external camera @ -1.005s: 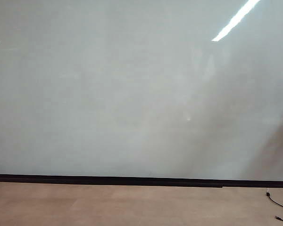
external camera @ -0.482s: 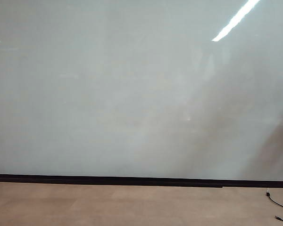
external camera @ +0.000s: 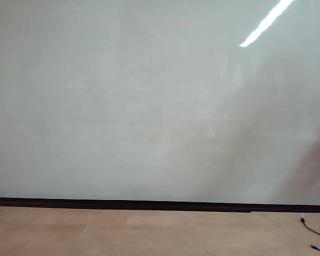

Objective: Pick up the pen on the shelf to the right of the whiteboard and write the letter Z.

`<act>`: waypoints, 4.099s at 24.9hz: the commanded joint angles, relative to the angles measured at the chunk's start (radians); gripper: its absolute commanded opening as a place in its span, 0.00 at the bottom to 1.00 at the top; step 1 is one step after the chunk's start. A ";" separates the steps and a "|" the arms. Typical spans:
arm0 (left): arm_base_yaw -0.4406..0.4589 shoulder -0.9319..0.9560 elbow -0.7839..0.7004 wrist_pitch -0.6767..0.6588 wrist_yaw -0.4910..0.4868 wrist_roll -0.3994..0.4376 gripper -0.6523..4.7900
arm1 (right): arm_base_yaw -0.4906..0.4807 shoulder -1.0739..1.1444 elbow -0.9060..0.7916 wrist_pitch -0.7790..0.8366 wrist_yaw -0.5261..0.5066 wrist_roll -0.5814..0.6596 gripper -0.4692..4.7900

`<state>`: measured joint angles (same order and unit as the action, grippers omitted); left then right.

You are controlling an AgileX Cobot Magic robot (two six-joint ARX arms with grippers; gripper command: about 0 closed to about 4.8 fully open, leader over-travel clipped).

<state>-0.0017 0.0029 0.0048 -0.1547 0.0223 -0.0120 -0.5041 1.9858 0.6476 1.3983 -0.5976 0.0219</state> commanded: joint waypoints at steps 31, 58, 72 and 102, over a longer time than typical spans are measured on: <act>0.000 0.000 0.002 0.005 0.000 0.004 0.11 | -0.007 -0.003 0.002 0.015 0.015 0.003 0.46; 0.000 0.000 0.002 0.005 0.000 0.004 0.11 | 0.020 -0.099 -0.057 0.016 0.383 0.009 0.07; 0.000 0.000 0.002 0.005 0.000 0.004 0.11 | 0.437 -0.795 -0.438 -0.315 0.949 -0.025 0.07; 0.000 0.000 0.002 0.005 0.000 0.004 0.11 | 1.144 -0.575 0.050 -0.459 0.523 -0.114 0.07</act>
<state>-0.0017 0.0029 0.0048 -0.1543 0.0223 -0.0120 0.6388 1.3972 0.6739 0.9234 -0.0612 -0.0982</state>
